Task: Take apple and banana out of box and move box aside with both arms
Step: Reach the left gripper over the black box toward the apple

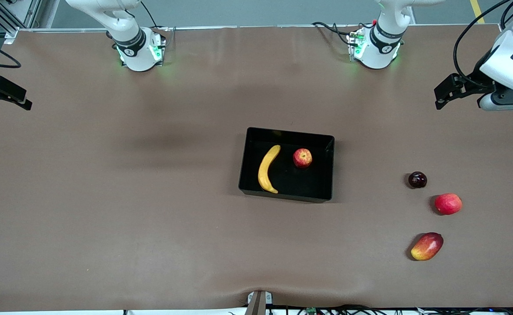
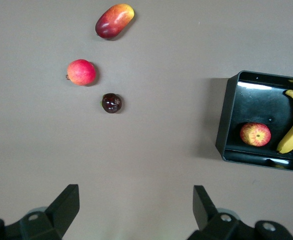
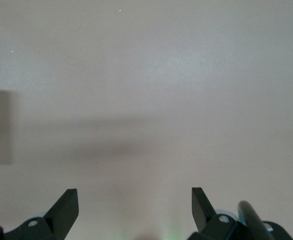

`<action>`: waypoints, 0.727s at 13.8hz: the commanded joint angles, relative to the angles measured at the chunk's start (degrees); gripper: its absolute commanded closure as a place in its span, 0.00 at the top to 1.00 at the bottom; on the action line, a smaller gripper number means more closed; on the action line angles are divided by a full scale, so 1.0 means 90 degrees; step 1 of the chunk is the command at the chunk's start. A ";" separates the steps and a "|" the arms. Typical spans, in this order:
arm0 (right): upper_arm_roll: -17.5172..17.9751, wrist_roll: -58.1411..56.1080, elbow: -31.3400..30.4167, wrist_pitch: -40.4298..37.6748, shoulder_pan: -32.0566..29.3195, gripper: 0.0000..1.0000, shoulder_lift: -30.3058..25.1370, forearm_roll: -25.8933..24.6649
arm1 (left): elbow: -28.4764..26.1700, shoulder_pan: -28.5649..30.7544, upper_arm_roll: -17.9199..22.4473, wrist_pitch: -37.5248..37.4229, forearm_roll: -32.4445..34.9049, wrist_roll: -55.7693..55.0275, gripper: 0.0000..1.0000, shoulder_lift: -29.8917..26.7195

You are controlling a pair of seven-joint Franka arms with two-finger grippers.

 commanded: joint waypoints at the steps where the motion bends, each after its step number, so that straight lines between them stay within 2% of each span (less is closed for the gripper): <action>1: 0.0008 -0.0039 -0.0097 0.0056 -0.0047 1.00 -0.0134 -0.0007 | 0.0023 -0.0043 -0.0059 -0.0113 0.0005 0.0072 1.00 -0.0061; 6: 0.0008 -0.0039 -0.0078 0.0066 -0.0047 1.00 -0.0124 -0.0007 | 0.0062 -0.0063 -0.0312 -0.0142 0.0151 -0.0035 1.00 0.0133; 10: 0.0008 -0.0039 -0.0058 0.0085 -0.0038 1.00 -0.0095 0.0002 | 0.0013 -0.0082 -0.1160 0.0091 0.0345 -0.1067 1.00 0.0747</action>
